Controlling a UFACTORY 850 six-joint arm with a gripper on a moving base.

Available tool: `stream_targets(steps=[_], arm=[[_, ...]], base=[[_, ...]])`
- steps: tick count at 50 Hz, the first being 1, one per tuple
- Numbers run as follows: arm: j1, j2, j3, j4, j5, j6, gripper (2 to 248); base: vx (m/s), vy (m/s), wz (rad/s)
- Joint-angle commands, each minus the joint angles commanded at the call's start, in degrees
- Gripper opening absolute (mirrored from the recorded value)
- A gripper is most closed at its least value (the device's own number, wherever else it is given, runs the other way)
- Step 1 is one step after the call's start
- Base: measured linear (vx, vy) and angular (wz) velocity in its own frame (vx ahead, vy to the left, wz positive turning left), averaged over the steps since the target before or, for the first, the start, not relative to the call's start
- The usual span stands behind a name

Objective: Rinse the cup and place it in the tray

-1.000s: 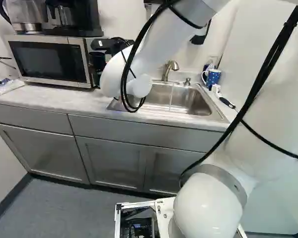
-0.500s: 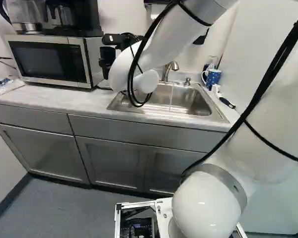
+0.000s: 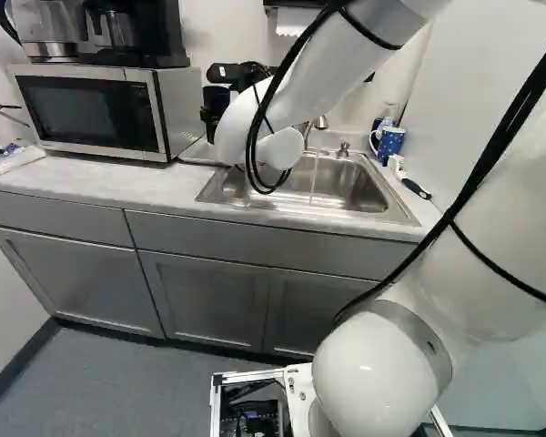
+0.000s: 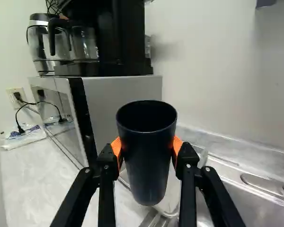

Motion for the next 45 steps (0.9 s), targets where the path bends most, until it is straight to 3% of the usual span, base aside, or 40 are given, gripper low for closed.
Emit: stream_targets(steps=[45], arm=[[-8.43, 1.64, 2.22, 0.0, -0.04, 0.0, 122]], base=[[0.0, 0.0, 0.0]])
